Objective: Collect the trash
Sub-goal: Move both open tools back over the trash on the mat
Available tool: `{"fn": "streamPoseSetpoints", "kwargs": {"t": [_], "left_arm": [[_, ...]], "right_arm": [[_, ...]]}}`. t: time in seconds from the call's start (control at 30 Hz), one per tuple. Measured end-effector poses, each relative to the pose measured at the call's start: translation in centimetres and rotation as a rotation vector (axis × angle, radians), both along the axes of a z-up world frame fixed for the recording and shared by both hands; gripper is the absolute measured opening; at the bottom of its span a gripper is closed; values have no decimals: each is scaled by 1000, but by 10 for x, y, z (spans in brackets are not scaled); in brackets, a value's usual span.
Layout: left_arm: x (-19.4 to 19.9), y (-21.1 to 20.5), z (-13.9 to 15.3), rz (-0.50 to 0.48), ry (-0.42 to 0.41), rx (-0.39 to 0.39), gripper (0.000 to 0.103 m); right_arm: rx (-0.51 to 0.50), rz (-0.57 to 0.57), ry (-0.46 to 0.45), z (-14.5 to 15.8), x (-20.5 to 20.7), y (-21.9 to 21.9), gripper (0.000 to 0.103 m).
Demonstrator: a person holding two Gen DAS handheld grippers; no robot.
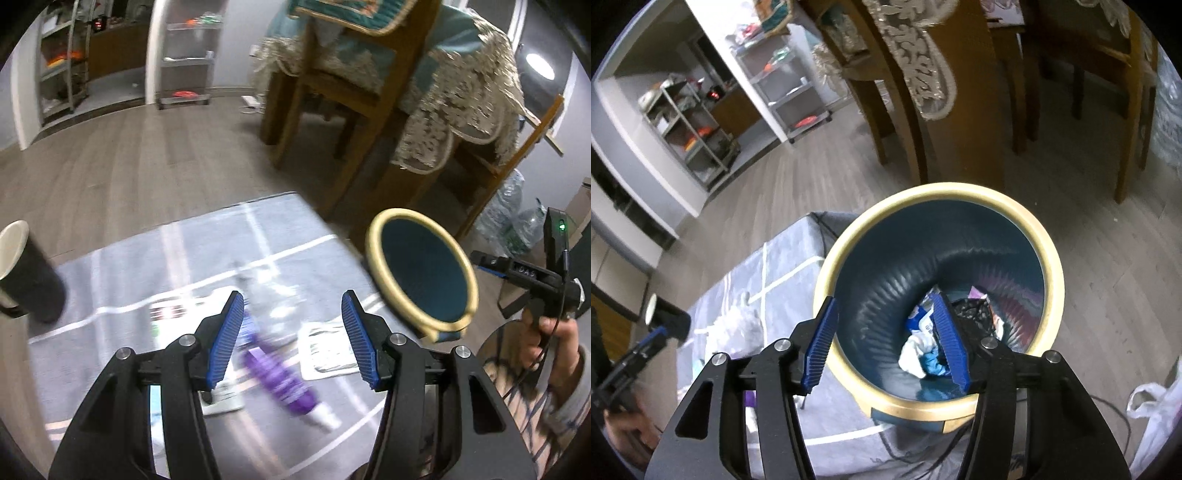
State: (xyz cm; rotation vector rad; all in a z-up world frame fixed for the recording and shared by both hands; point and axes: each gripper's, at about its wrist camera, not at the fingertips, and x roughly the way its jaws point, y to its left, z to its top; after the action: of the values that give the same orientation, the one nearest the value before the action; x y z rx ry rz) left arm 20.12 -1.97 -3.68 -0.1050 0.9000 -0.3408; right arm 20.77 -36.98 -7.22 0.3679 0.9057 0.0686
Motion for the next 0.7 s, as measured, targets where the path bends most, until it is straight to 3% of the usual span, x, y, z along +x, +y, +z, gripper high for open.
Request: {"fn": "streamPoseSetpoints", "kwargs": {"t": [0.27,0.33,0.47,0.7], "left_arm": [[-19,79,-8,158,25,-23,56],[-25,95,-14,207,32,-31,61],[-33,124,-26,299,73,-79,61],[-26,141,-64,350,229,-130,62]], "right_arm": [[-42,29,9,0,2,8,56],[-51,38,10,1,1,11,56],[-65,60,12,2,0,19,56],[-109,123,13,1,-1,47,57]]}}
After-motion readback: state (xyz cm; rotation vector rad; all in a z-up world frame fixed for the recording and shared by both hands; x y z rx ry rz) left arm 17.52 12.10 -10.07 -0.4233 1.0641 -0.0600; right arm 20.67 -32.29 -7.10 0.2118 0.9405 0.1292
